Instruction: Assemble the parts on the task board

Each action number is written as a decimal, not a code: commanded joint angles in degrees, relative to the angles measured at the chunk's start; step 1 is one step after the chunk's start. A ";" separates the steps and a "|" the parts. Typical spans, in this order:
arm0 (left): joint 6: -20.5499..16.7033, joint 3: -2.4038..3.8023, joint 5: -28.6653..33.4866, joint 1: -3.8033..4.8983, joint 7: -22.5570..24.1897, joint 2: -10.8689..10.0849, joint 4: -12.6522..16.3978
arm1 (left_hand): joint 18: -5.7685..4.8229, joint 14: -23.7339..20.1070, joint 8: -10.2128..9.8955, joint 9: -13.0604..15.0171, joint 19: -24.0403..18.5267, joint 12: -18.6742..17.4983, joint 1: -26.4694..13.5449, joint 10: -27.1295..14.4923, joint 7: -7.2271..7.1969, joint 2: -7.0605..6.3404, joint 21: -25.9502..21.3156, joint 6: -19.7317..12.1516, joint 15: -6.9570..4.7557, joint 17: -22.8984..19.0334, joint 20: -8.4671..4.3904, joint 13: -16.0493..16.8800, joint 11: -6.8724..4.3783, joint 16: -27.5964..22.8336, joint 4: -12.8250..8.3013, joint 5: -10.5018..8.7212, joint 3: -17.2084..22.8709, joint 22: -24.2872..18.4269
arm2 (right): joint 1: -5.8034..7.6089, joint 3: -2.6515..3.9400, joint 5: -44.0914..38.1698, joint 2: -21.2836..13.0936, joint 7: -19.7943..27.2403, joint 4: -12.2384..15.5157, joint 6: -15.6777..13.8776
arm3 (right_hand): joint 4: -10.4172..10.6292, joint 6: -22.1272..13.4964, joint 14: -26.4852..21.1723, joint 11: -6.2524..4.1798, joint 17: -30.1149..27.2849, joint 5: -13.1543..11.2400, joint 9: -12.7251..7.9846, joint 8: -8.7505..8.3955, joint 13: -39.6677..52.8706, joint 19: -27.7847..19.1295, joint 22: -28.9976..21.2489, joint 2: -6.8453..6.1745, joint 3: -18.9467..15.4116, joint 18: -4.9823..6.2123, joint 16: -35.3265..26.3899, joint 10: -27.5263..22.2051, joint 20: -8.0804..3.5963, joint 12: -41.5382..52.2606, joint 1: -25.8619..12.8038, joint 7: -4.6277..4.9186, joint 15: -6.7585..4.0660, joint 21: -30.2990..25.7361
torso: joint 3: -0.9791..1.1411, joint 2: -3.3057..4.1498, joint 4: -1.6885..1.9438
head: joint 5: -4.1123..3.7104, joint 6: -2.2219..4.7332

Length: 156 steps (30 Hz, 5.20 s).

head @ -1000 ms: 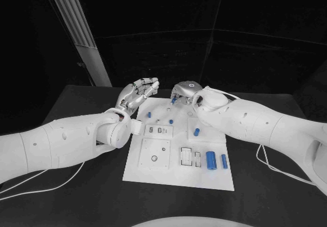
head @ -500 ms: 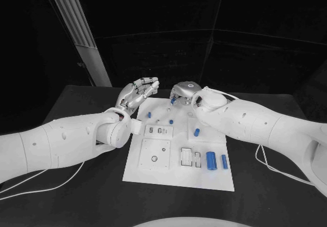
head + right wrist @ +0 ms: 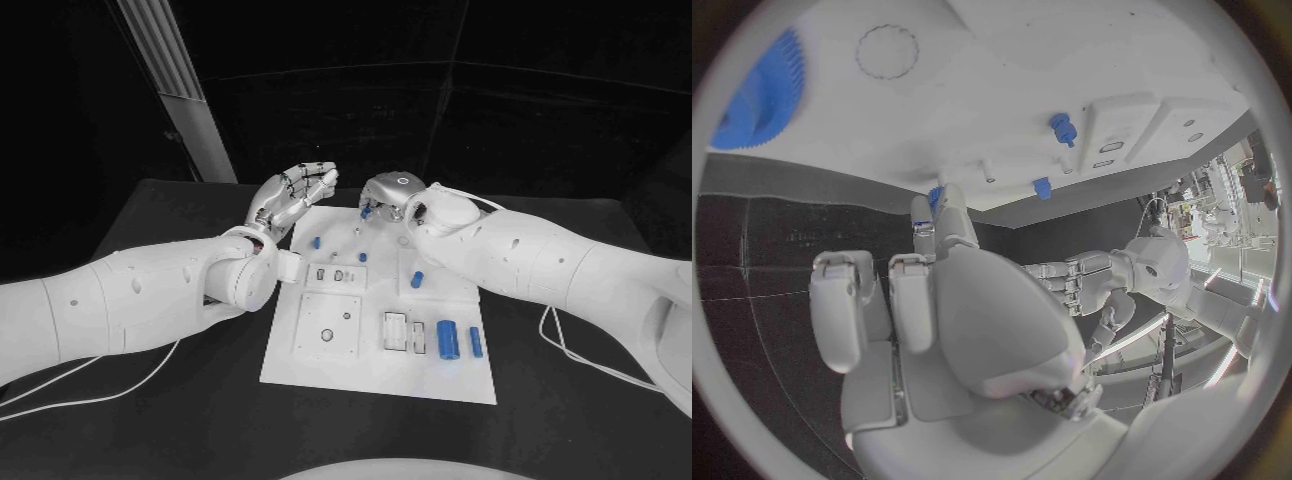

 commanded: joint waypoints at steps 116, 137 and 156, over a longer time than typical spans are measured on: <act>1.73 0.05 -0.34 -0.36 15.65 1.26 -3.53 | 1.10 0.13 0.32 -0.09 -0.55 0.54 0.19 -0.30 8.49 1.11 0.14 0.08 0.17 0.06 0.17 0.08 0.08 0.18 0.11 0.38 -0.02 -0.41 | -0.97 -0.09 11.30 -15.74 -6.04 9.67 3.79 | 5.34 -3.79 5.95 0.98 15.09 13.52 2.26 -1.18 86.52 6.05 15.08 -20.94 22.55 -0.44 1.46 24.69 0.68 84.75 -23.04 1.71 0.64 0.18 | -0.08 -2.08 -1.87 | -2.00 -0.92; 1.73 0.05 -0.34 -0.36 15.59 1.17 -3.50 | 1.10 0.13 0.31 -0.09 -0.57 0.58 0.22 -0.29 8.49 1.18 0.16 0.04 0.18 0.06 0.19 0.08 0.08 0.18 0.11 0.41 -0.05 -0.37 | -1.30 -0.07 9.97 -13.83 -8.05 8.27 5.04 | 4.82 -4.60 5.95 1.39 15.09 12.78 2.11 -1.47 86.52 6.05 15.08 -20.42 22.83 -0.44 1.46 24.69 1.02 84.75 -22.41 2.07 0.99 0.18 | -0.04 -2.06 -1.84 | -1.94 -1.21; 1.81 0.05 -0.34 -0.36 15.45 1.24 -3.61 | 1.10 0.13 0.31 -0.09 -0.57 0.58 0.22 -0.29 8.49 1.18 0.16 0.04 0.18 0.06 0.19 0.08 0.08 0.18 0.11 0.41 -0.05 -0.37 | -1.37 -0.05 9.18 -12.83 -8.98 8.00 5.18 | 4.61 -5.01 5.95 1.57 15.09 12.37 1.99 -1.66 86.52 6.05 15.08 -19.28 23.23 -0.44 1.46 24.69 1.20 84.75 -22.40 2.30 1.15 0.18 | 0.00 -2.06 -1.81 | -1.88 -1.40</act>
